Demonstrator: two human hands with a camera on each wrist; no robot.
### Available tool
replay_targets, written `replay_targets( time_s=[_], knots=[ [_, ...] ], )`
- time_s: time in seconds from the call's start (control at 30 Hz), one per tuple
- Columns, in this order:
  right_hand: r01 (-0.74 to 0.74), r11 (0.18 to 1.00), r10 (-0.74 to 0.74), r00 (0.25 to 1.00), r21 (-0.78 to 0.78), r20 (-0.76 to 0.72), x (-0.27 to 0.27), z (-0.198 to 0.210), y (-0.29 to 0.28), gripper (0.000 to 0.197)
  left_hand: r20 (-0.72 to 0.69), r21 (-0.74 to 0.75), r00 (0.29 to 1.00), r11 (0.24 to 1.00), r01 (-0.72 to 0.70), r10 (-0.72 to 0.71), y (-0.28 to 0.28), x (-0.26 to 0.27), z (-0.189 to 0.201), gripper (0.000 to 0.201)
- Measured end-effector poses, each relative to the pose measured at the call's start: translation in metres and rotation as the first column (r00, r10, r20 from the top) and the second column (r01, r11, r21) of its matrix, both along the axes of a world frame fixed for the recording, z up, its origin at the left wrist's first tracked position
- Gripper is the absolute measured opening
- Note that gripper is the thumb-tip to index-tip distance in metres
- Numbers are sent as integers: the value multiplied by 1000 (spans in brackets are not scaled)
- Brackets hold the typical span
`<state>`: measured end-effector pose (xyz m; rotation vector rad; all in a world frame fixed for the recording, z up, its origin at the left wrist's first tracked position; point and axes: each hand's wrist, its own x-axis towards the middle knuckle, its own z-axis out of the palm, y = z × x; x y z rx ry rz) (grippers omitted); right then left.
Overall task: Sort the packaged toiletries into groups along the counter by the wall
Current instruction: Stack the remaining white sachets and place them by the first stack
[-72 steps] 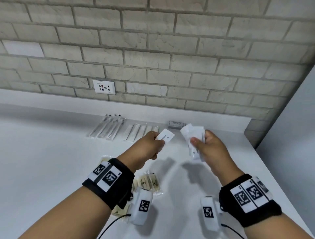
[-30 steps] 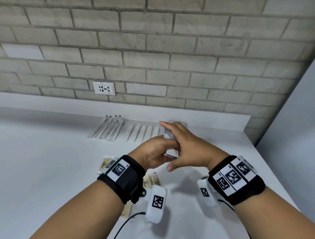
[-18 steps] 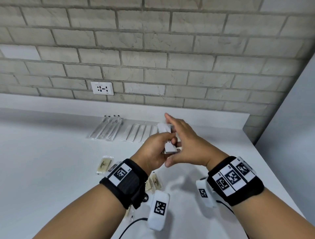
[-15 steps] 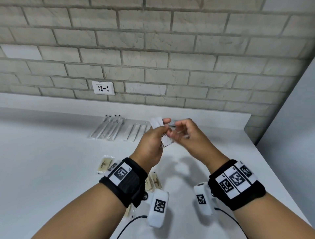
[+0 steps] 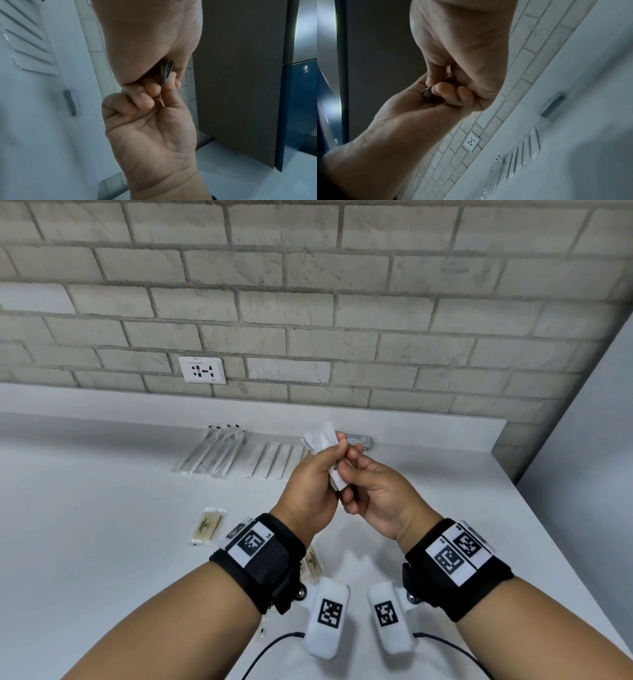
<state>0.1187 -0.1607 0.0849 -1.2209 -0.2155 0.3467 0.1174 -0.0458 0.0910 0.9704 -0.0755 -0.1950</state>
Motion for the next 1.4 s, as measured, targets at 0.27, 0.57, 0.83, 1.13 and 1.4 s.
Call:
replay_targets(
  time_s=[0.27, 0.57, 0.83, 1.13, 1.4],
  knots=[
    [-258, 762, 124, 958, -594, -257, 24, -41, -62, 26, -83, 596, 995, 797, 98, -60, 32, 21, -44, 27],
    [-530, 253, 93, 846, -810, -525, 34, -86, -78, 21, -83, 968, 735, -231, -102, -673, 3, 11, -89, 34],
    [-26, -27, 188, 982, -999, -31, 19, -80, -76, 42, -10, 934, 710, -260, -245, -704, -11, 18, -96, 25],
    [231, -30, 472, 861, -972, 190, -5, -94, -79, 22, 14, 921, 695, -262, -289, -719, -17, 15, -102, 39],
    [231, -9, 467, 861, -973, 200, -4, -94, -84, 26, 2, 904, 704, -299, -305, -711, -19, 15, -102, 34]
  ],
)
